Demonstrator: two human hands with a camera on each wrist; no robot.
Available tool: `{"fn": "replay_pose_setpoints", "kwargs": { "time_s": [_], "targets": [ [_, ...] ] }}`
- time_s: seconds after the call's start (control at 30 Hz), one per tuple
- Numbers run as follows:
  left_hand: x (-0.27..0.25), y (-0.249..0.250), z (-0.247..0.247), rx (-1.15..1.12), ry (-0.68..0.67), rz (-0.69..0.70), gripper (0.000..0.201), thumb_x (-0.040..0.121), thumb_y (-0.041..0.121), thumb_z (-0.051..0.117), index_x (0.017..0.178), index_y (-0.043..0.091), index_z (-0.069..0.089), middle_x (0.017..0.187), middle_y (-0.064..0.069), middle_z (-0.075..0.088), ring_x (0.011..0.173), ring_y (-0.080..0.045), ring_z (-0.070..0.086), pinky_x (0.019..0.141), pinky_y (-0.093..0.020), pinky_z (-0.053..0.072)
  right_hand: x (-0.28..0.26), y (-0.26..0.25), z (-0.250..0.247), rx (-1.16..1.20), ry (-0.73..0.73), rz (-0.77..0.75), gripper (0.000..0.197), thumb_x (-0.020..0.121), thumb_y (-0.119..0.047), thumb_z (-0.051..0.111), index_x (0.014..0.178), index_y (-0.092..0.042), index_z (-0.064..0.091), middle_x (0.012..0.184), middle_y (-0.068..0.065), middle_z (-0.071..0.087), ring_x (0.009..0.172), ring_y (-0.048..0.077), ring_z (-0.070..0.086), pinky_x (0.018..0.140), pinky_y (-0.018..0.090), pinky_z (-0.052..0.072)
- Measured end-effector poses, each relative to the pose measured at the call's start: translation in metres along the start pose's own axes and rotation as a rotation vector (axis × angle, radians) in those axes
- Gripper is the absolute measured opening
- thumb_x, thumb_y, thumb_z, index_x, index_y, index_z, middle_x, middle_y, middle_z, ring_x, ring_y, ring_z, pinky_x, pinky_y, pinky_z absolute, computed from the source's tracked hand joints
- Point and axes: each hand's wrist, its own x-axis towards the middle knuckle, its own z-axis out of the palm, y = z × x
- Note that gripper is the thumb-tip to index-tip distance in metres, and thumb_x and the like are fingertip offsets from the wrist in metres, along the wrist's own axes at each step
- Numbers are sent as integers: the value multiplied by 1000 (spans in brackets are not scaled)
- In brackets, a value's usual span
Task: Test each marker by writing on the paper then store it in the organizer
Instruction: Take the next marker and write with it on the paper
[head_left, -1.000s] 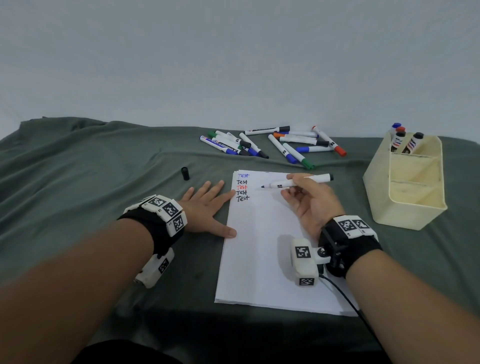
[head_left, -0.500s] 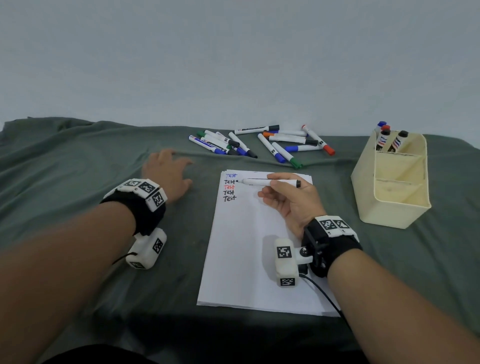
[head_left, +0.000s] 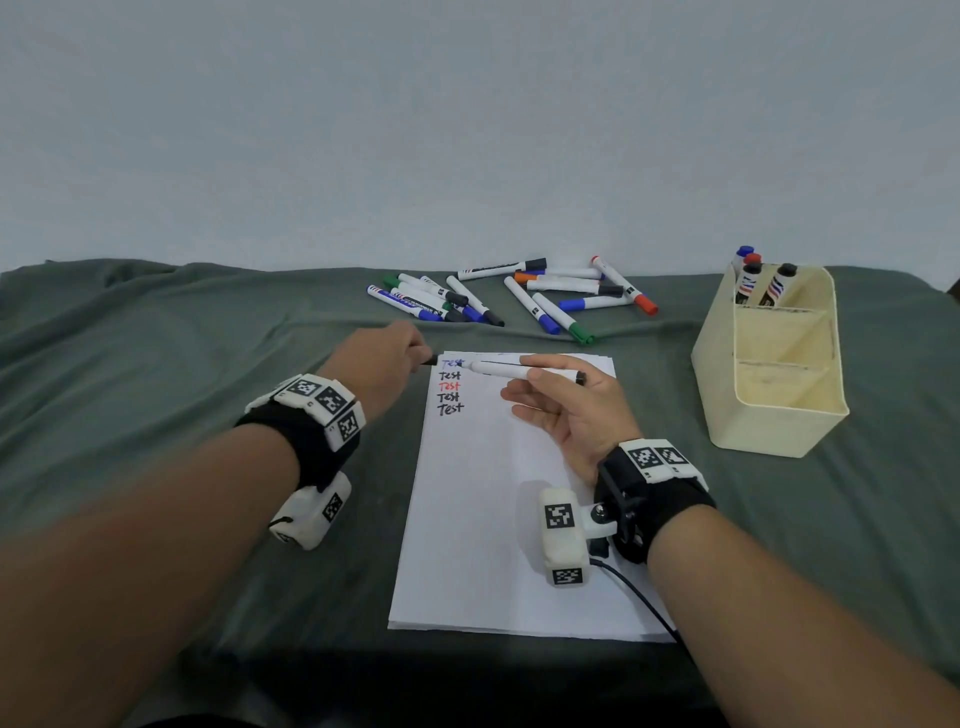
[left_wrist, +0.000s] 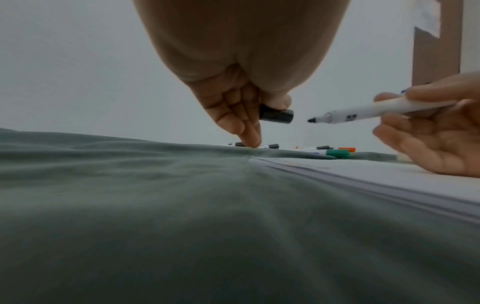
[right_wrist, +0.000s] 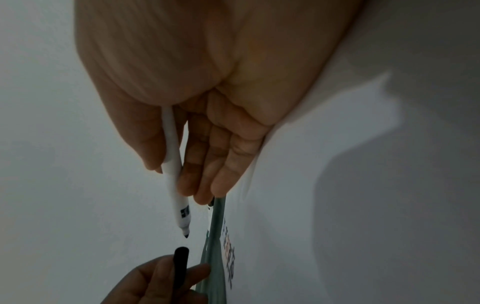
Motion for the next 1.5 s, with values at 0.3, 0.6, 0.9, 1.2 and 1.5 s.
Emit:
{"fn": "replay_pose_setpoints", "kwargs": {
  "time_s": [0.3, 0.6, 0.9, 1.2, 1.5],
  "targets": [
    [-3, 19, 9, -90, -49, 90, 12, 101, 27, 48, 99, 21, 58, 74, 13, 64, 65, 3, 57, 54, -13, 36, -2, -2, 1, -10, -30, 3, 15, 92, -3, 69, 96, -13, 80, 97, 27, 75, 92, 37, 75, 75, 35, 60],
    [-3, 23, 21, -71, -83, 169, 13, 102, 20, 42, 96, 23, 53, 79, 8, 69, 64, -8, 55, 52, -14, 36, -2, -2, 2, -9, -26, -5, 13, 91, -4, 72, 92, -14, 80, 95, 27, 74, 88, 36, 75, 75, 34, 60],
    [-2, 21, 21, -58, -40, 178, 12, 102, 18, 41, 96, 21, 52, 74, 8, 63, 59, -4, 48, 51, -10, 35, -1, 0, 4, -33, -33, -5, 13, 90, -4, 73, 96, -13, 80, 95, 24, 76, 88, 30, 76, 74, 30, 61],
    [-3, 20, 23, -90, -74, 179, 9, 98, 40, 48, 94, 33, 52, 85, 8, 66, 72, -9, 57, 59, -20, 38, 1, 0, 6, -30, 35, -5, 8, 91, -5, 72, 93, -11, 77, 84, 21, 74, 77, 28, 73, 67, 30, 59],
    [-2, 0, 44, 400, -494, 52, 119, 66, 94, 38, 153, 34, -16, 162, 2, -24, 150, -23, -17, 120, -54, -1, 3, -3, 5, 32, 199, -3, 12, 93, -3, 69, 97, -11, 61, 71, 12, 67, 66, 22, 65, 57, 29, 56]
  ]
}}
